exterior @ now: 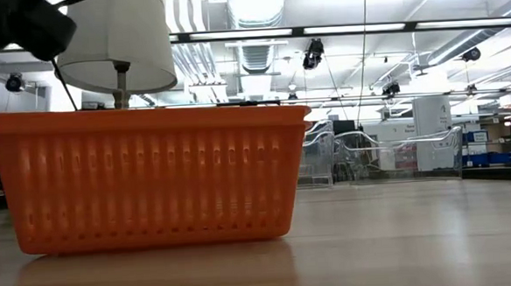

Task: Stack baskets by color
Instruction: Stack the black bin on the stacked black bins

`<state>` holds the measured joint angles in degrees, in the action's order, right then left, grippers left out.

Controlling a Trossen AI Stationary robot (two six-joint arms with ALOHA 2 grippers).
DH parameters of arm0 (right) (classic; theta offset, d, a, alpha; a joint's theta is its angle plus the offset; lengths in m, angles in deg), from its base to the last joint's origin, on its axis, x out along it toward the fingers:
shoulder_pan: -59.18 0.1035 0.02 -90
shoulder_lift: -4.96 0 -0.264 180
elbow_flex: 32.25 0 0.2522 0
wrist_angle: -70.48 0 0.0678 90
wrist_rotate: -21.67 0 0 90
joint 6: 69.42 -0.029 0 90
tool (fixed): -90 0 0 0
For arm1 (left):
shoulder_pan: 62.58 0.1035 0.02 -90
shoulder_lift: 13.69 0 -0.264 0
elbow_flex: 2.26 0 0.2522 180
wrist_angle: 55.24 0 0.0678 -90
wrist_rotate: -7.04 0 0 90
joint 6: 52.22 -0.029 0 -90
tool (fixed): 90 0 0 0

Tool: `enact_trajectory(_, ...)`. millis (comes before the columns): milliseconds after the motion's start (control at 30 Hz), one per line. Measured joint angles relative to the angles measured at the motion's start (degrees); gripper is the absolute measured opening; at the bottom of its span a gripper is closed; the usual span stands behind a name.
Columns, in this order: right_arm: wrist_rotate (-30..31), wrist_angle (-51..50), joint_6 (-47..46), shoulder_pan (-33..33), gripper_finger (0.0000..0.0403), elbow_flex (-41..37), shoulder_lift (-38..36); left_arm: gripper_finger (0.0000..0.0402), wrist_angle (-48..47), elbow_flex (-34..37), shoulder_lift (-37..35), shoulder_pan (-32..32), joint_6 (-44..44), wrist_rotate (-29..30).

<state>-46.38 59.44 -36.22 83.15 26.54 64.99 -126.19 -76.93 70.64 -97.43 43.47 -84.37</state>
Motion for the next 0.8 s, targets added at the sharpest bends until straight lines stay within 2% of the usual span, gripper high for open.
enact_trajectory(233,0.06,-0.78,2.10,0.00,0.0009,0.00,-0.02,0.0122,6.02,3.44,0.00,-2.93,4.95,0.23)
enact_trajectory(400,0.09,-0.79,2.42,0.00,0.0009,0.00,-0.02,0.0163,5.60,3.54,1.06,-3.22,8.99,1.56)
enact_trajectory(700,0.09,-0.78,2.72,0.00,0.0009,0.00,-0.02,0.0171,5.70,3.67,6.48,-3.19,8.94,1.75)
enact_trajectory(800,0.09,-0.78,2.80,0.00,0.0009,0.00,-0.04,0.0161,5.75,3.61,7.51,-3.19,8.59,1.75)
